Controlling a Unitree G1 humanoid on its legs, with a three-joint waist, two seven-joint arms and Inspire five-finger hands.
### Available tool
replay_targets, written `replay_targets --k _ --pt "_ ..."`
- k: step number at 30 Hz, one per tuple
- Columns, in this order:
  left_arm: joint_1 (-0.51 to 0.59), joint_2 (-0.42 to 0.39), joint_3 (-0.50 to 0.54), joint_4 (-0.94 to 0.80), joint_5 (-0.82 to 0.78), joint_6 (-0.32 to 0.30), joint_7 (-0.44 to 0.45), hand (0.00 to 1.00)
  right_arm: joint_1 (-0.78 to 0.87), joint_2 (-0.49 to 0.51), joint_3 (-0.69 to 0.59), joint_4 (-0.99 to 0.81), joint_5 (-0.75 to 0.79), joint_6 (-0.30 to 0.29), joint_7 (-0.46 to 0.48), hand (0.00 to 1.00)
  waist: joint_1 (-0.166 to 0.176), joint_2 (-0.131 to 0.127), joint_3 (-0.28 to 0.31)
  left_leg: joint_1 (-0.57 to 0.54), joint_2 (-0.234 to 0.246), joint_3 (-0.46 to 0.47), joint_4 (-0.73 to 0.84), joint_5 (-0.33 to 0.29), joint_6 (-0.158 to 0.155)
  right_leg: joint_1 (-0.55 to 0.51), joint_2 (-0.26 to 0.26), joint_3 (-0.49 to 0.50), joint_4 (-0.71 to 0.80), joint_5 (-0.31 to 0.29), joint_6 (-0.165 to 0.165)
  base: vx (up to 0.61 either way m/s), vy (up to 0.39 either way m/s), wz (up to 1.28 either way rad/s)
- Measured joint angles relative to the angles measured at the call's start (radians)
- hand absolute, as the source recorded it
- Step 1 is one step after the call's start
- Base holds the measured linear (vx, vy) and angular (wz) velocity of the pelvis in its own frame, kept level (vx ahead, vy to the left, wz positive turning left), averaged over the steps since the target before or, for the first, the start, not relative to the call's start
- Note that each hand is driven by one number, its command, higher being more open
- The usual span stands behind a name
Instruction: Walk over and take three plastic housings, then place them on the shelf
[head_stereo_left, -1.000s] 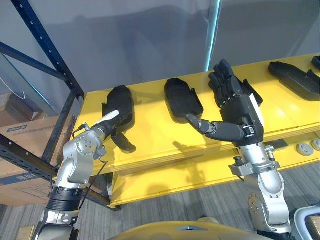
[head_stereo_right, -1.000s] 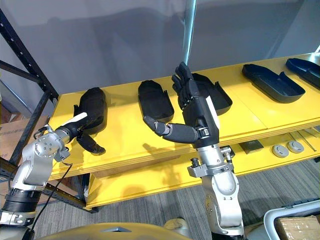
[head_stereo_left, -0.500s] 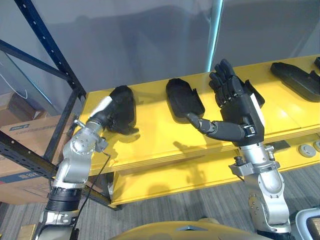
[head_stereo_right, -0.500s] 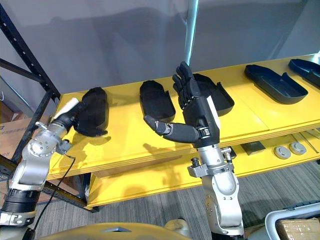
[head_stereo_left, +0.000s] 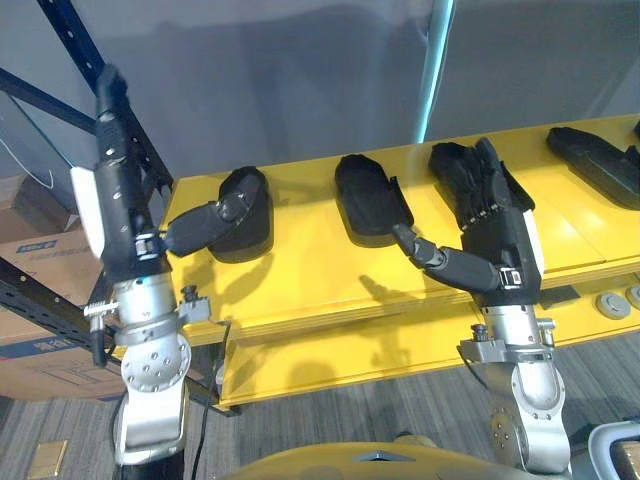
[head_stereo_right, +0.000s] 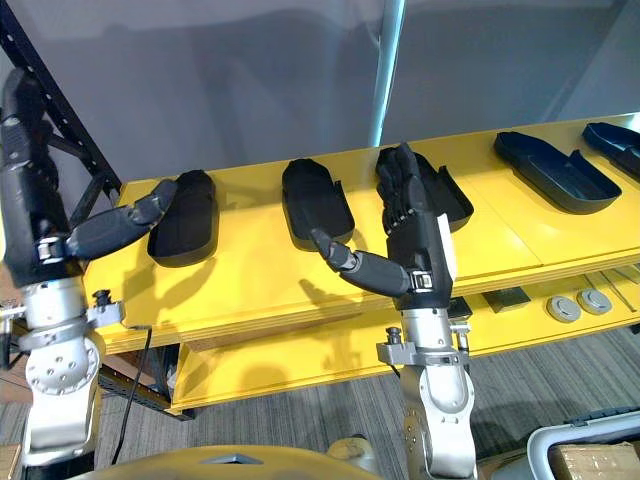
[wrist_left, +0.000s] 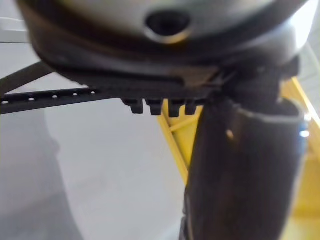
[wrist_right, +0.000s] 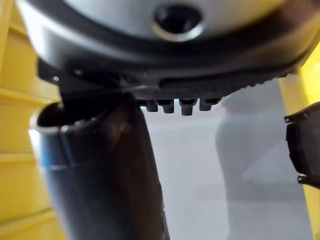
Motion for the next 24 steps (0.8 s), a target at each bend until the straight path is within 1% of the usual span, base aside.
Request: replay_targets --k 1,4,5,6,8,9,10,12,14,15,21,24 --pt "0.016 -0.012 0.003 0.0 -0.03 -0.012 -0.014 1.0 0.005 0.0 -0.007 0.003 0.002 0.0 0.0 1.0 0.0 -0.004 0.002 0.0 0.0 -0.004 0.0 0.0 0.0 0.002 0.0 -0.003 0.0 0.0 0.0 0.0 -0.002 0.1" --pt "0.045 -0.03 0.01 0.0 -0.133 -0.015 -0.087 1.0 0.005 -0.003 -0.035 0.027 0.001 0.002 -0.007 1.0 0.005 -0.015 0.009 -0.003 0.001 -0.021 0.0 0.0 0.0 0.014 0.0 -0.021 -0.005 0.0 0.0 0.0 -0.007 0.14" --pt "0.055 -0.03 0.009 0.003 -0.164 -0.015 -0.119 1.0 -0.004 -0.012 -0.037 0.046 -0.007 0.007 -0.025 1.0 0.01 -0.017 0.01 -0.003 0.002 -0.024 0.0 0.0 0.0 0.018 0.0 -0.025 -0.012 0.0 0.0 0.01 -0.007 0.11" --pt "0.056 -0.03 0.008 0.007 -0.17 -0.015 -0.132 1.0 -0.01 -0.016 -0.039 0.056 -0.015 0.011 -0.038 1.0 0.014 -0.018 0.01 -0.005 0.002 -0.026 0.0 0.0 0.0 0.019 0.0 -0.027 -0.015 0.0 0.0 0.01 -0.004 0.11" --pt "0.055 -0.03 0.007 0.012 -0.184 -0.015 -0.165 1.0 -0.052 -0.019 -0.047 0.109 -0.041 0.033 -0.097 1.0 0.018 -0.023 0.01 -0.021 0.002 -0.049 0.0 0.005 -0.001 0.018 -0.001 -0.046 -0.016 0.002 0.002 0.01 -0.008 0.23" --pt "0.055 -0.03 0.007 0.014 -0.189 -0.015 -0.175 1.0 -0.063 -0.019 -0.051 0.124 -0.05 0.04 -0.112 1.0 0.021 -0.024 0.01 -0.024 0.002 -0.054 0.0 0.006 -0.002 0.018 -0.001 -0.051 -0.016 0.002 0.002 0.02 -0.017 0.27" --pt "0.055 -0.03 0.004 0.022 -0.21 -0.015 -0.191 1.0 -0.085 -0.024 -0.059 0.155 -0.058 0.052 -0.14 1.0 0.028 -0.024 0.01 -0.031 0.003 -0.063 0.0 0.008 -0.002 0.018 -0.001 -0.06 -0.016 0.002 0.002 0.02 -0.013 0.21" --pt "0.055 -0.03 0.004 0.046 -0.224 -0.012 -0.21 1.0 -0.119 -0.045 -0.064 0.199 -0.058 0.07 -0.173 1.0 0.031 -0.024 0.011 -0.039 0.003 -0.079 0.0 0.015 -0.003 0.02 -0.001 -0.077 -0.015 0.003 0.003 0.02 -0.015 0.22" --pt "0.055 -0.03 0.0 0.081 -0.226 -0.007 -0.23 1.0 -0.168 -0.074 -0.065 0.248 -0.059 0.088 -0.196 1.0 0.05 -0.025 0.011 -0.039 0.005 -0.086 0.0 0.015 -0.003 0.025 0.0 -0.083 -0.016 0.003 0.002 0.02 -0.014 0.12" --pt "0.055 -0.03 -0.002 0.088 -0.226 -0.006 -0.236 1.0 -0.18 -0.079 -0.066 0.259 -0.059 0.091 -0.2 1.0 0.051 -0.026 0.012 -0.039 0.005 -0.091 0.0 0.015 -0.004 0.029 -0.001 -0.087 -0.016 0.003 0.002 0.0 -0.011 0.15" --pt "0.055 -0.026 -0.007 0.114 -0.247 0.004 -0.288 1.0 -0.291 -0.093 -0.076 0.366 -0.056 0.117 -0.232 1.0 0.06 -0.047 0.014 -0.055 0.005 -0.125 0.0 0.025 -0.005 0.036 -0.001 -0.12 -0.016 0.001 -0.001 -0.02 -0.011 0.16" --pt "0.055 -0.026 -0.008 0.115 -0.248 0.018 -0.309 1.0 -0.332 -0.096 -0.084 0.425 -0.055 0.136 -0.237 1.0 0.074 -0.054 0.016 -0.055 0.005 -0.132 -0.003 0.029 -0.004 0.04 -0.001 -0.126 -0.015 0.0 -0.001 -0.03 -0.008 0.06"
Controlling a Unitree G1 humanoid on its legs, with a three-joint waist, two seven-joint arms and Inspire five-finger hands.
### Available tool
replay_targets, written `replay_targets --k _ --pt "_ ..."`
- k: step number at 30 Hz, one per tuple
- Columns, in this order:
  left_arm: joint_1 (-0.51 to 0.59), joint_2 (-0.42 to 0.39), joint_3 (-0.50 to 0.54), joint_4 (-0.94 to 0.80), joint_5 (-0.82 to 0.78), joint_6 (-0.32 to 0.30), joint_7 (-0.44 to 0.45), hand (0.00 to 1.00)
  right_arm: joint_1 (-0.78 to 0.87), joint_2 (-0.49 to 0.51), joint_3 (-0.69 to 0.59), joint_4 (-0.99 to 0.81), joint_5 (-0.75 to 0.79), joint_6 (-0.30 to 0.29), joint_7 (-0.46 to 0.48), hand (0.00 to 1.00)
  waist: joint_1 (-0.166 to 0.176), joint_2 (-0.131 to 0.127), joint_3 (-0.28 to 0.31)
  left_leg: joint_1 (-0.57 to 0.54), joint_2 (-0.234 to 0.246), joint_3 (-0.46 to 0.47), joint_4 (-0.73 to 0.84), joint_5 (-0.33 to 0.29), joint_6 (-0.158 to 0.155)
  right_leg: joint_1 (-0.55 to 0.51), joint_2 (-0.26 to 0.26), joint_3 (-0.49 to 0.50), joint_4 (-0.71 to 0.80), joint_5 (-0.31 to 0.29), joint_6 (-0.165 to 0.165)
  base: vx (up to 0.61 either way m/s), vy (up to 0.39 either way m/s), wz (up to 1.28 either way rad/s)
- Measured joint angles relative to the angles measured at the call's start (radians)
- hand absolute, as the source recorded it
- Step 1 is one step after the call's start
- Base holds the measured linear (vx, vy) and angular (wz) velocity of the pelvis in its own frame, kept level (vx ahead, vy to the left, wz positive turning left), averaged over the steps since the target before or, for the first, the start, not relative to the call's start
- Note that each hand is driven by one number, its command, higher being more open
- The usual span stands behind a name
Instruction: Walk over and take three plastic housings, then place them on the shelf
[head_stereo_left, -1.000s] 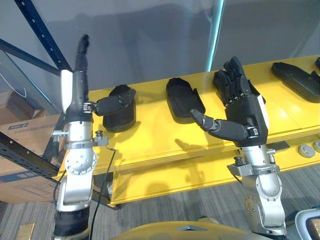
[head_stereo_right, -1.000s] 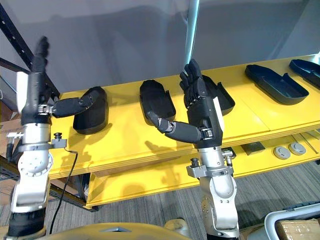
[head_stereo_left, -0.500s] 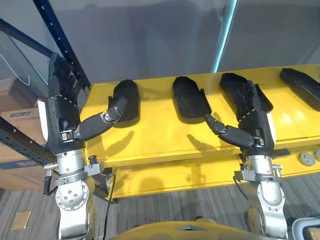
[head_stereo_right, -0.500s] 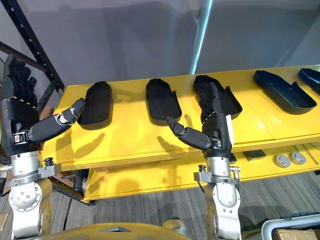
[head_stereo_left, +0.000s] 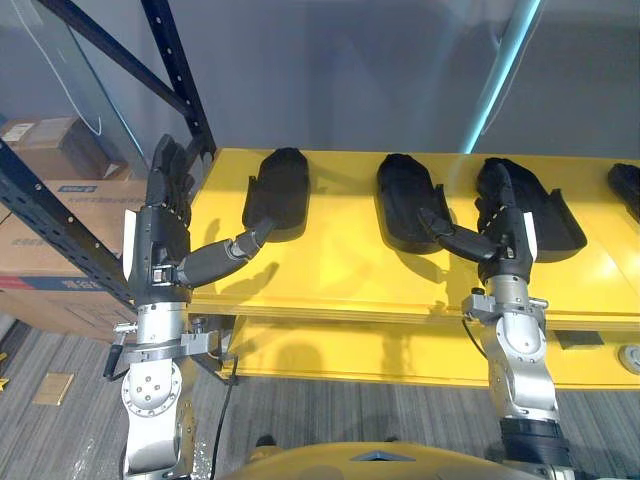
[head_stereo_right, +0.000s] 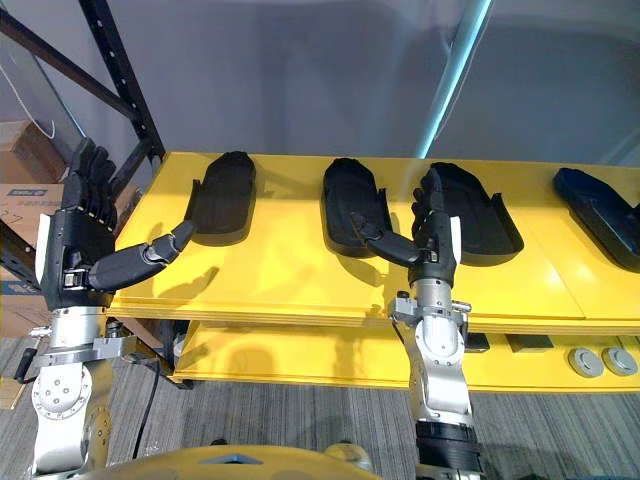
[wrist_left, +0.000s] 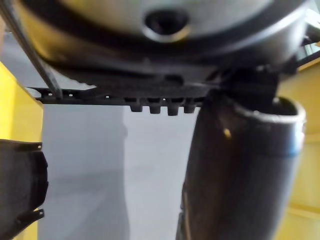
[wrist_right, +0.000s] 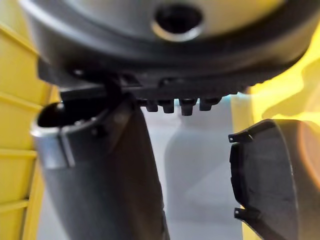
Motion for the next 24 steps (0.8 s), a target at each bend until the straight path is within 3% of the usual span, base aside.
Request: replay_targets --k 16,24 --pt "0.0 0.012 -0.041 0.013 -0.016 0.046 -0.046 1.0 -0.226 -0.078 -0.02 0.281 -0.025 0.132 -0.051 1.0 0.037 -0.006 0.005 -0.012 0.0 -0.045 0.0 0.023 -0.002 0.014 0.0 -0.034 0.007 0.0 -0.001 -0.01 -0.008 0.07" --pt "0.0 0.018 -0.041 0.017 -0.04 0.062 -0.066 1.0 -0.313 -0.121 -0.022 0.397 -0.039 0.157 -0.038 1.0 0.057 -0.003 0.039 -0.013 0.0 -0.06 0.0 0.032 -0.001 0.02 0.0 -0.048 0.014 -0.002 -0.003 -0.02 -0.003 0.04"
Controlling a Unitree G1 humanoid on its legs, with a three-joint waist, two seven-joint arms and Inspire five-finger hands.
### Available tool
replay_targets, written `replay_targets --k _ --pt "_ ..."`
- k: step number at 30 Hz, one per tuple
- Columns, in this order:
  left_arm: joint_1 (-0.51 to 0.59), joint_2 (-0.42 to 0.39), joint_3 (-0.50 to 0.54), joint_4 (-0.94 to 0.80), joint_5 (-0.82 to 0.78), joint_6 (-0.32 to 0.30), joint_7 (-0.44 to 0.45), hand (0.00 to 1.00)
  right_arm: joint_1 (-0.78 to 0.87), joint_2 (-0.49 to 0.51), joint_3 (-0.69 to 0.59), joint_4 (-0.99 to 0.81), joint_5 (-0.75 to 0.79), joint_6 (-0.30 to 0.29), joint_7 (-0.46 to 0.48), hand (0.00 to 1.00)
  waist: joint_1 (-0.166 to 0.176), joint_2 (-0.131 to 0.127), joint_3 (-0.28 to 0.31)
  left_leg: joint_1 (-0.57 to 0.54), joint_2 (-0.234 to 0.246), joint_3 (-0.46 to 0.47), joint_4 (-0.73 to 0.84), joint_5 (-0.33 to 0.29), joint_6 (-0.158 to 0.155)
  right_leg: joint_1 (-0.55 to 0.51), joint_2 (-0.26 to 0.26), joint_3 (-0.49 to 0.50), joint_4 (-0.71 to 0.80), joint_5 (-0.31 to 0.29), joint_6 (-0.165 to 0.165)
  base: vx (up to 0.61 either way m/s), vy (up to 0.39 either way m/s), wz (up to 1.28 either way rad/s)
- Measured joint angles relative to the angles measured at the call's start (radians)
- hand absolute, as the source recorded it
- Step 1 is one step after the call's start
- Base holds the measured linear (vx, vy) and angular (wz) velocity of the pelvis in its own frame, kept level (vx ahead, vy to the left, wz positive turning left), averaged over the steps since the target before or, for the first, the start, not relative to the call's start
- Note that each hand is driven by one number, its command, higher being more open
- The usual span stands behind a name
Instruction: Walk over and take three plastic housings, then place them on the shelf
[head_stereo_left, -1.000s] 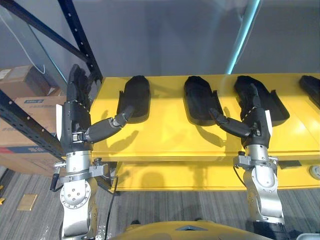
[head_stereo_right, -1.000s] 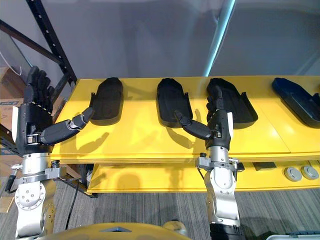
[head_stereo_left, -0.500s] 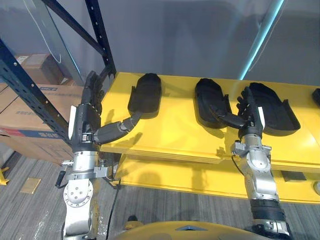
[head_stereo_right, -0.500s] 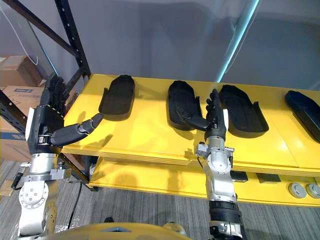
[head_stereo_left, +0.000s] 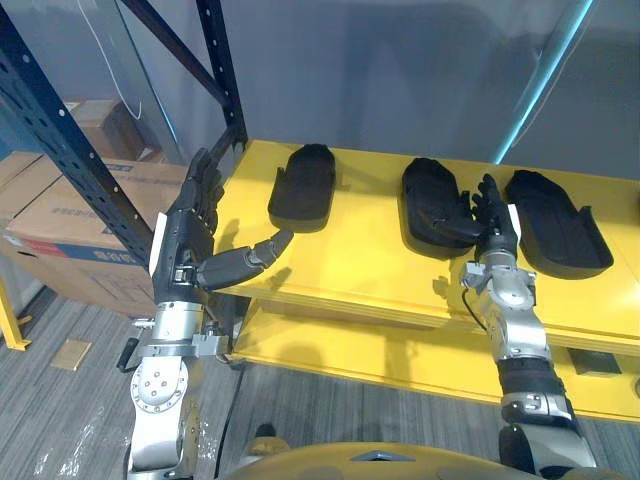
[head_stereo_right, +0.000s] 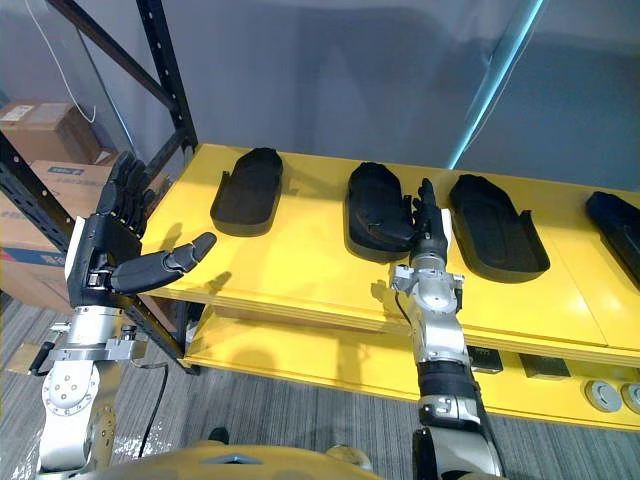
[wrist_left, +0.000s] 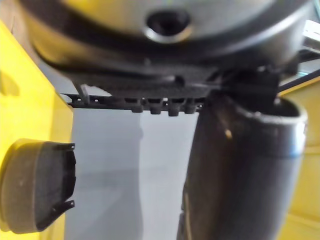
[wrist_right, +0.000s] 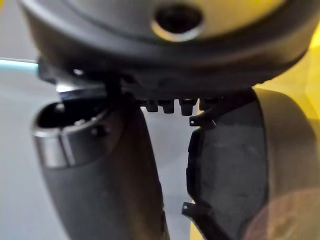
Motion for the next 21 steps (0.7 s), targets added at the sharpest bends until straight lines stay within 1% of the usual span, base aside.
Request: replay_targets --k 2,9,15,21 --pt "0.0 0.0 0.0 0.023 0.0 0.0 -0.002 1.0 -0.024 -0.005 -0.009 0.033 0.0 0.014 0.011 1.0 0.004 0.001 0.001 0.0 0.0 -0.002 0.0 0.001 0.0 0.001 0.0 -0.004 0.001 0.0 0.0 -0.01 -0.002 0.02" --pt "0.0 0.001 -0.001 0.03 0.0 0.004 -0.001 1.0 -0.099 -0.034 -0.007 0.119 0.002 0.018 0.028 1.0 0.008 0.008 0.015 -0.002 0.0 -0.011 0.0 0.005 -0.001 0.004 0.0 -0.011 0.002 0.0 0.0 -0.01 -0.001 0.03" --pt "0.0 0.001 -0.002 0.03 0.0 0.006 -0.003 1.0 -0.135 -0.035 -0.007 0.159 0.019 0.014 0.041 1.0 0.01 0.01 0.02 -0.003 0.0 -0.014 0.0 0.006 -0.001 0.005 0.0 -0.013 0.002 0.0 0.0 0.0 0.0 0.0" --pt "0.0 0.001 -0.002 0.03 -0.001 0.006 -0.003 1.0 -0.145 -0.036 -0.007 0.159 0.017 0.009 0.04 1.0 0.014 0.015 0.038 -0.003 0.0 -0.017 0.0 0.008 -0.001 0.007 0.0 -0.015 0.002 -0.001 -0.001 0.0 0.0 0.01"
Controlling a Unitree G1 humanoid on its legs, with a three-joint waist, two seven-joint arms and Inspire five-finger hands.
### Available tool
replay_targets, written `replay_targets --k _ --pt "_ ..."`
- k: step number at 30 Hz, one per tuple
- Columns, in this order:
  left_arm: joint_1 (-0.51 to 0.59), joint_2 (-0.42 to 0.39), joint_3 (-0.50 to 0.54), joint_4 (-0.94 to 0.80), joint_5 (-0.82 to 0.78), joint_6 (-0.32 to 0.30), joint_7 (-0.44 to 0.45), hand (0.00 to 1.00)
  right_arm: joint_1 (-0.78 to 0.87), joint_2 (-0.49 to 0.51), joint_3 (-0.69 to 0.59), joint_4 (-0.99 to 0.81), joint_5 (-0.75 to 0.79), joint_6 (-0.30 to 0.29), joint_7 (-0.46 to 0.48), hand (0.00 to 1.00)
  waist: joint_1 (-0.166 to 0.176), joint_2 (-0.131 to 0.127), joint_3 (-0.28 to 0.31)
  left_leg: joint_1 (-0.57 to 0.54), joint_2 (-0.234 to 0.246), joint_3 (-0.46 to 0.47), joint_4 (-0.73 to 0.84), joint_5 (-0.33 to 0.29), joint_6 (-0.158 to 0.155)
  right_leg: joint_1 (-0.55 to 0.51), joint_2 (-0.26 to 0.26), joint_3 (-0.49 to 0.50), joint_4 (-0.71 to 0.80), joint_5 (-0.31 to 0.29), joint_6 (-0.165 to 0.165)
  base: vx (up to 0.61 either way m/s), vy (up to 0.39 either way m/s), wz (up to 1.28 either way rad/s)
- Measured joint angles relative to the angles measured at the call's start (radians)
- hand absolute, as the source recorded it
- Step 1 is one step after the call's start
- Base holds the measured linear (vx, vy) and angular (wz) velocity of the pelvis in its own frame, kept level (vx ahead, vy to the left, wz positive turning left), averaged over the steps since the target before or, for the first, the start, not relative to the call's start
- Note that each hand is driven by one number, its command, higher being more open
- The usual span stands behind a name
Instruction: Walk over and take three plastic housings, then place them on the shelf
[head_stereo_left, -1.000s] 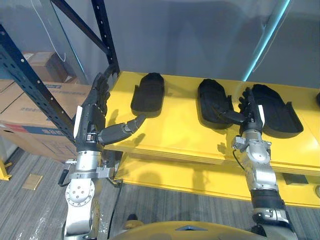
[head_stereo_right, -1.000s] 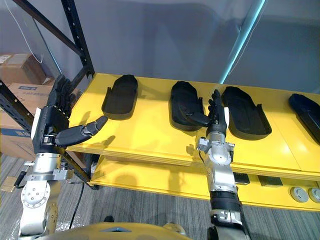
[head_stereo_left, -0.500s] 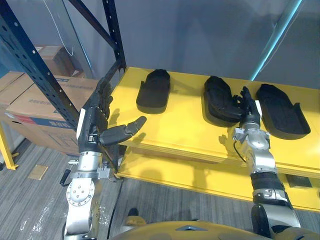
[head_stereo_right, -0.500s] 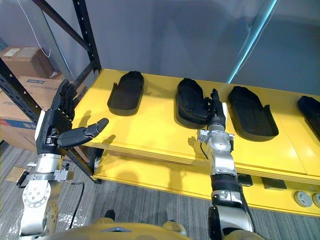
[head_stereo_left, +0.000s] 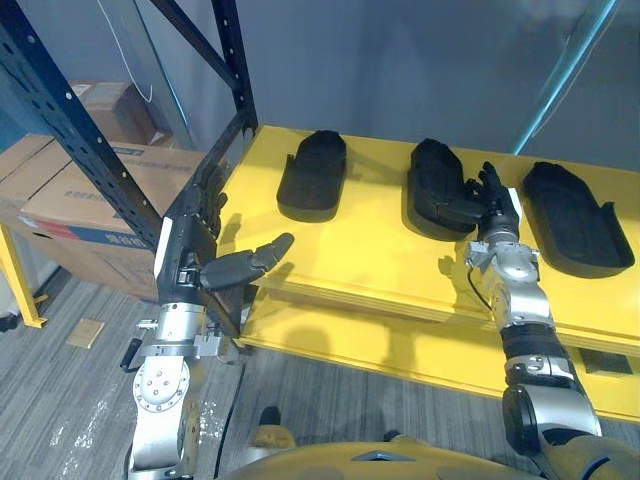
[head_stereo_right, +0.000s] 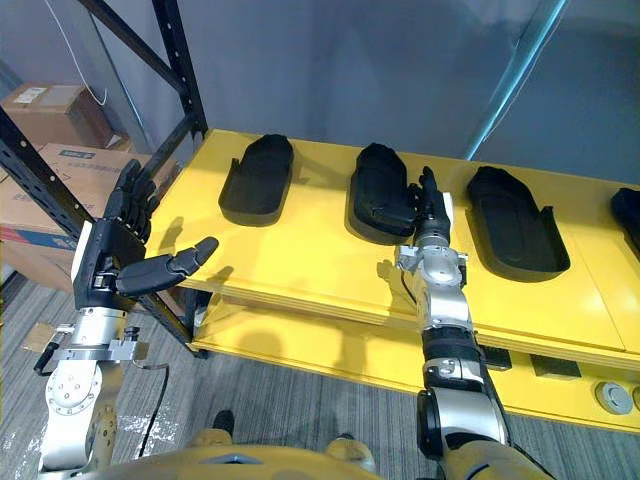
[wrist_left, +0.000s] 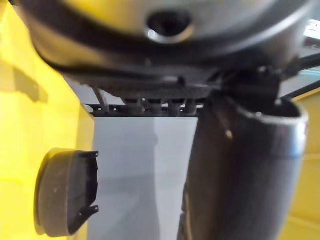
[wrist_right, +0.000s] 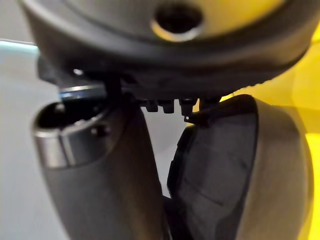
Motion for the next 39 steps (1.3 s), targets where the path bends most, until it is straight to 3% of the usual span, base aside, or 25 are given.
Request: replay_targets --k 11,21,26,31,39 --pt "0.0 0.001 -0.029 0.0 0.0 0.0 0.0 1.0 -0.003 0.0 0.003 -0.019 -0.101 0.004 -0.029 1.0 0.004 0.003 0.003 -0.002 0.0 0.002 0.001 0.0 0.0 -0.005 0.0 0.003 -0.001 0.0 0.0 0.0 0.0 0.0" --pt "0.035 0.001 -0.026 0.0 0.0 -0.003 0.067 1.0 0.25 0.0 -0.005 -0.562 -0.217 0.002 -0.093 1.0 -0.029 0.002 0.004 0.001 0.001 0.052 0.003 -0.016 0.001 -0.035 0.0 0.048 -0.001 0.004 0.002 0.01 0.004 -0.13" --pt "0.037 0.001 -0.018 0.0 0.001 -0.004 0.079 1.0 0.359 0.002 -0.039 -0.697 -0.217 -0.036 0.013 1.0 -0.055 0.0 0.002 0.002 0.002 0.081 0.003 -0.024 0.001 -0.05 0.001 0.073 -0.003 0.005 0.004 0.0 0.002 -0.16" --pt "0.03 0.002 -0.018 0.0 0.004 -0.004 0.068 1.0 0.373 0.001 -0.035 -0.71 -0.271 -0.034 0.093 1.0 -0.064 -0.009 -0.004 0.002 0.002 0.085 0.003 -0.026 0.001 -0.052 0.002 0.077 -0.003 0.005 0.004 0.0 -0.001 -0.02" --pt "0.038 0.002 -0.018 -0.004 0.008 -0.004 0.075 1.0 0.485 0.037 -0.066 -0.744 -0.274 0.004 -0.067 1.0 -0.062 -0.013 -0.028 0.003 0.002 0.103 0.003 -0.036 0.001 -0.063 0.002 0.093 -0.003 0.005 0.005 0.0 0.0 -0.04"
